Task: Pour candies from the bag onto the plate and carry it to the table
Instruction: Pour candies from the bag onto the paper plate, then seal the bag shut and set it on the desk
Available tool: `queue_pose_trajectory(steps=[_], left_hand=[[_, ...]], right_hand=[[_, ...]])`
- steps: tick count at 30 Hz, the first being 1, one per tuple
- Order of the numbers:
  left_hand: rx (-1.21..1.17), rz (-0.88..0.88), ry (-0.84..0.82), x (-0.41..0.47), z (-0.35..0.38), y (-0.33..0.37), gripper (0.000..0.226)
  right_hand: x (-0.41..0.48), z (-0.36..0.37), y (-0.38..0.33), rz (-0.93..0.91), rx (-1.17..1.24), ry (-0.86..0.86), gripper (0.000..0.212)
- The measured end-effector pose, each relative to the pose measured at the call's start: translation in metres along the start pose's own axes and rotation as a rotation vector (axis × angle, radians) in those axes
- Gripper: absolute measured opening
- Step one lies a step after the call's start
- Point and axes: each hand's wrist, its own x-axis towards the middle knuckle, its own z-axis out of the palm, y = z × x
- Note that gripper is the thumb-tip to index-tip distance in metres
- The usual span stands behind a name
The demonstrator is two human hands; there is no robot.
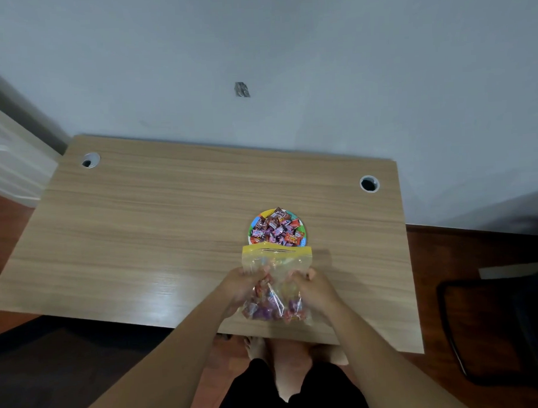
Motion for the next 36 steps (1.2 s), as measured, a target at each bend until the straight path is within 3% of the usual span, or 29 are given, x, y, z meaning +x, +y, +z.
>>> queue_pose_trajectory(steps=[8,13,20,23,28,32,36], left_hand=[[-0.112,0.061,-0.067,-0.018,-0.013,0.003,0.050],[-0.187,0.226,0.023,-0.020,-0.030,0.001,0.032],[-0.096,0.406,-0.016,-0.039,-0.053,0.039,0.026],[-0.019,0.488,-0.008,-0.044,-0.055,0.057,0.018],[0.038,0.634,0.008,-0.049,-0.062,0.077,0.025],[-0.027,0.627,0.096,-0.051,-0.070,0.084,0.016],[-0.001,0.712,0.135,-0.054,-0.068,0.093,0.007]], right_hand=[[-0.009,-0.012,-0.004,-0.033,0.073,0.004,0.031],[-0.017,-0.021,-0.014,-0.114,0.179,-0.006,0.021],[-0.031,-0.053,-0.053,-0.171,0.245,-0.120,0.016],[-0.042,-0.062,-0.078,-0.223,0.218,-0.169,0.022],[-0.043,-0.073,-0.105,-0.366,0.135,-0.117,0.018],[-0.047,-0.076,-0.120,-0.390,0.027,-0.116,0.032],[-0.053,-0.079,-0.132,-0.408,-0.084,-0.118,0.019]])
